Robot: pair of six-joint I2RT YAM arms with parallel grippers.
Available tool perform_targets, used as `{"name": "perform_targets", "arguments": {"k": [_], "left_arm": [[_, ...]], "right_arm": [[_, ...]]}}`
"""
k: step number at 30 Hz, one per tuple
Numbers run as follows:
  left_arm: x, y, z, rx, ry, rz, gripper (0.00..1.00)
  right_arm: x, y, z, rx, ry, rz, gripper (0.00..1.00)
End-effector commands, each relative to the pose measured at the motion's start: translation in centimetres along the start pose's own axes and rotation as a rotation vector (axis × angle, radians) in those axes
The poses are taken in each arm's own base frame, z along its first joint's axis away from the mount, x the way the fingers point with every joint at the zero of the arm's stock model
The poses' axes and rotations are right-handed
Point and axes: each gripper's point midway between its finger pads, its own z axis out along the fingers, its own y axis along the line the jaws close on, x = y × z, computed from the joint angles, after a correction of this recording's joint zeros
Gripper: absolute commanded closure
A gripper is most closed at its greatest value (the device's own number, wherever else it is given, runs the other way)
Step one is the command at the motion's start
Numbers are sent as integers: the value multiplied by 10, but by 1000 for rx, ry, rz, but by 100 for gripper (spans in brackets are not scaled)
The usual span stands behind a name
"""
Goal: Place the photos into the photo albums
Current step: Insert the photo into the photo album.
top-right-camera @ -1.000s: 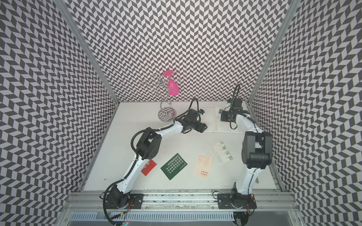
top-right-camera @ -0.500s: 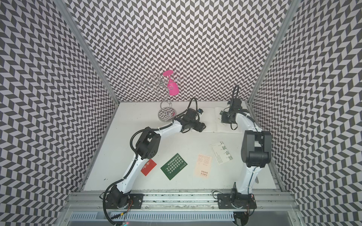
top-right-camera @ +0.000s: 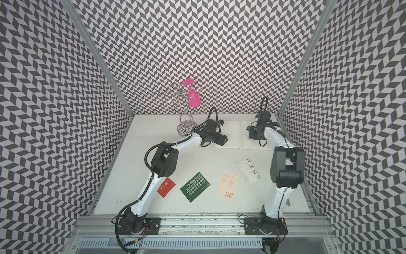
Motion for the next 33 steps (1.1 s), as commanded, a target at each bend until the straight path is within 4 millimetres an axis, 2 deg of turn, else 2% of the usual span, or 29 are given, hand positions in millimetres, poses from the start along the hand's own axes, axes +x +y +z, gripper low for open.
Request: {"name": "perform_targets", "arguments": {"k": [1,7,13,22,33], "left_arm": [[66,25,12,-58,198,-90,20],[60,22,9,-44,186,-94,19],[40,20,-4,-40,142,-94,19],[33,20,-10,-26,132,-101,19],[22,20,-17,-23,109,-97,19]], "right_arm": [[-11,-4,-19,46,-33,-29,100],[-10,-2,-22,39,-29,-46,100],[-15,1,-26,22,-24,-68,100],[6,6,0,-27,97,-77,100],[11,9,0,-41,131,-74,100]]}}
